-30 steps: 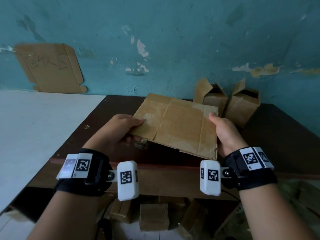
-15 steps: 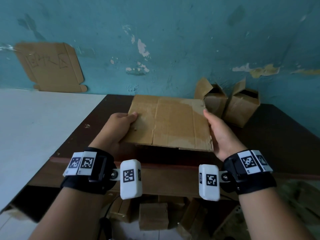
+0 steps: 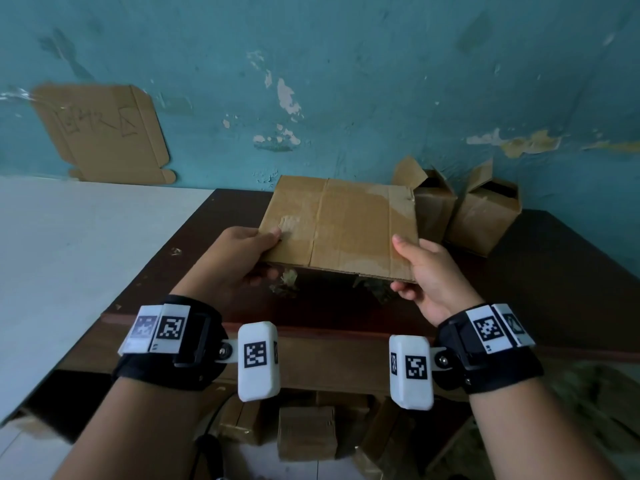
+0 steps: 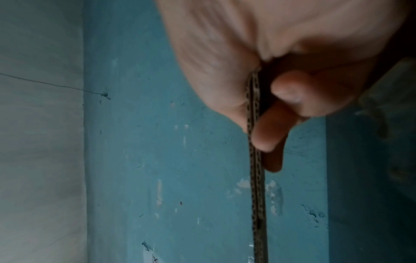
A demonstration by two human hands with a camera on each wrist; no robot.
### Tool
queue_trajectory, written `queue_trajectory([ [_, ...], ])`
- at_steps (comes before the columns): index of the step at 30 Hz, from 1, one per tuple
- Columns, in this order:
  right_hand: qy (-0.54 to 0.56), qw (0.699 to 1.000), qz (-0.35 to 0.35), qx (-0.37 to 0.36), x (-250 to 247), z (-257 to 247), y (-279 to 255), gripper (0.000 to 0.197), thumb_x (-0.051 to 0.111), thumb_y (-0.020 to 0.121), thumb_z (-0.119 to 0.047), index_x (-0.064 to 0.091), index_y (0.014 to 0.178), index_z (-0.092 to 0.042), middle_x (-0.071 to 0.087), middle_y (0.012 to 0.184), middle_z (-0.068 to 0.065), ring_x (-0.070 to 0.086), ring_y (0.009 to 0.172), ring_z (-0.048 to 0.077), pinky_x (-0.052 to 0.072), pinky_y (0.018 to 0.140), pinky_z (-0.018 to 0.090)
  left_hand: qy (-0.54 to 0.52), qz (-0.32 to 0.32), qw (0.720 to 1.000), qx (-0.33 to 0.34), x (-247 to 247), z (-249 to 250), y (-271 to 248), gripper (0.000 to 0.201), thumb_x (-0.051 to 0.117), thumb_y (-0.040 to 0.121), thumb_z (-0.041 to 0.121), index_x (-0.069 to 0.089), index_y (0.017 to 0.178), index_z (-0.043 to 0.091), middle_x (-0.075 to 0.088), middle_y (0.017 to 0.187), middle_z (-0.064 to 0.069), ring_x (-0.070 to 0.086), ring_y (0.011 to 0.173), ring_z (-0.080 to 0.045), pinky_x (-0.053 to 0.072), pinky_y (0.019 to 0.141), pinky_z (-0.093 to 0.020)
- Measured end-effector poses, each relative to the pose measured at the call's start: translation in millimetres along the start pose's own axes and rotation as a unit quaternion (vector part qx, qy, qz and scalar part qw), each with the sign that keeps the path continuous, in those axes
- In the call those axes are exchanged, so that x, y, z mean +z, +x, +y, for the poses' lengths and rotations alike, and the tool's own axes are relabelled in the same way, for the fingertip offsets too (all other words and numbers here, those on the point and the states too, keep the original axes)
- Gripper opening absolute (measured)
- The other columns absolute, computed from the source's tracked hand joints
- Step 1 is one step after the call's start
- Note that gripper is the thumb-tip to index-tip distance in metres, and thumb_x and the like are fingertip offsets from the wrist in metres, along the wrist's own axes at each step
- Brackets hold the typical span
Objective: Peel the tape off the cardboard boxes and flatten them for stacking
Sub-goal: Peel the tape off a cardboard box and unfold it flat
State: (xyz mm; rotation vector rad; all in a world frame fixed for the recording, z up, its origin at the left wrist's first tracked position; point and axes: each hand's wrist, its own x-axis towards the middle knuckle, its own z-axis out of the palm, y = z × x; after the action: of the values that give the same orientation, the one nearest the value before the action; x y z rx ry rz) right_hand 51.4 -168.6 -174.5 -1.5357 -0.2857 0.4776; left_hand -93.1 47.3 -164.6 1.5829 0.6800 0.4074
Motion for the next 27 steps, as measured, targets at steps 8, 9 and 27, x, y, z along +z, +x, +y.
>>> queue_trajectory([
  [8,-0.009,0.997,-0.066,0.032,3.9,-3.1,-5.8,0.030,0.055,0.103,-0.037,0.064,0.114,-0.011,0.070,0.087,0.008,0.059,0.042,0.017,0.035,0.035,0.022,0.020,0.069,0.997,0.040,-4.0,-1.2,2.6,0.032,0.056,0.105,0.031,0.067,0.096,0.003,0.048,0.049,-0.001,0.040,0.032,-0.005,0.031,0.033,-0.018],
  [9,-0.010,0.997,-0.070,0.029,2.8,-3.0,-6.0,0.026,0.055,0.104,-0.033,0.064,0.112,-0.010,0.069,0.085,0.009,0.058,0.042,0.017,0.036,0.035,0.021,0.028,0.069,0.996,0.041,-3.9,-0.3,1.7,0.032,0.055,0.105,0.032,0.066,0.091,0.005,0.047,0.048,0.000,0.038,0.030,-0.003,0.030,0.032,-0.017],
  [27,0.035,0.999,-0.036,-0.017,37.4,-1.8,2.9,0.025,0.052,0.106,-0.027,0.060,0.116,-0.005,0.074,0.080,0.016,0.058,0.038,0.013,0.043,0.034,0.020,-0.124,0.116,0.983,0.071,-11.1,-13.9,18.0,0.025,0.062,0.101,0.031,0.067,0.107,0.008,0.060,0.062,0.002,0.052,0.048,-0.011,0.036,0.050,-0.029],
])
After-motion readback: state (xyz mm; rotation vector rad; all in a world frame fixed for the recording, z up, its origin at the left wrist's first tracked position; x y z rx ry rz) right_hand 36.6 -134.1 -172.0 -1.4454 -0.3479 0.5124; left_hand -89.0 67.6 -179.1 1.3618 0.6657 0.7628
